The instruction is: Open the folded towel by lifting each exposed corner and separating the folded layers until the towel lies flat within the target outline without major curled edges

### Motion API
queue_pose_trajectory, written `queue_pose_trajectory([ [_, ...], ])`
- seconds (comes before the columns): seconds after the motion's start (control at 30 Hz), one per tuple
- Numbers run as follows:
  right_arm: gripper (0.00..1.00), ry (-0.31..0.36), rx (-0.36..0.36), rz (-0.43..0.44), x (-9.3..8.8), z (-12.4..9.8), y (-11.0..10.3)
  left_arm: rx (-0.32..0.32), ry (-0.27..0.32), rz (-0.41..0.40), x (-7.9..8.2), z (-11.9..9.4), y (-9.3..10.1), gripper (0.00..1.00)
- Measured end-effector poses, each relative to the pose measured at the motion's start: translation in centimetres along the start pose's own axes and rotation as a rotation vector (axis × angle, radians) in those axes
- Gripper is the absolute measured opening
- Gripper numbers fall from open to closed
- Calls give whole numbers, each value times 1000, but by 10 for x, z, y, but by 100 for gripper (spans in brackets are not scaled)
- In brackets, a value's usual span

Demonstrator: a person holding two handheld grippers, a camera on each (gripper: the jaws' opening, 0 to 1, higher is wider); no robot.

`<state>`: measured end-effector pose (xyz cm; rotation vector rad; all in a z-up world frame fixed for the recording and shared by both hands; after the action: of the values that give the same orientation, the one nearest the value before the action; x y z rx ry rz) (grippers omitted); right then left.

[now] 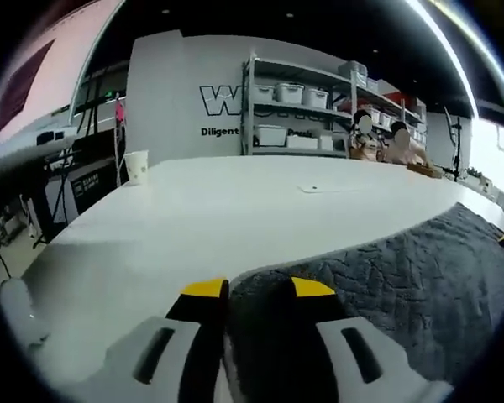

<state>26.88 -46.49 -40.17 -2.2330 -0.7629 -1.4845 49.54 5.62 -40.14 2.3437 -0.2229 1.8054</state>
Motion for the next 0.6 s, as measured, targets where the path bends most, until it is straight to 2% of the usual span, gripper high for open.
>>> queue_pose_trajectory([
  [0.07, 88, 0, 4, -3, 0, 0, 0, -12, 3, -35, 0, -1, 1, 34],
  [0.17, 85, 18, 37, -24, 1, 2, -1, -14, -13, -32, 1, -3, 5, 39],
  [0.37, 78, 36, 42, -39, 5, -4, 1, -28, -53, -58, 4, -20, 16, 60],
  [0.47, 75, 47, 26, -28, 10, -8, 8, -36, -28, -69, 12, -35, 28, 65],
  [0.6, 71, 77, -22, -25, 22, -17, 21, -92, -33, -54, 23, -56, 49, 81],
])
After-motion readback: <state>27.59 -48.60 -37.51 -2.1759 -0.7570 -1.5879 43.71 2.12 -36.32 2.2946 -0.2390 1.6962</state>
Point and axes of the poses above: the point that each gripper's makers call its tool centre point, and the gripper's own axes: z roughly forward along the fingers, y roughly to its right, x roughly out of its top, the point moved 9 cm from there along -z, roughly backward along the fingers, and after that the axes turned 6 degrees about y, right-handed, at the moved point
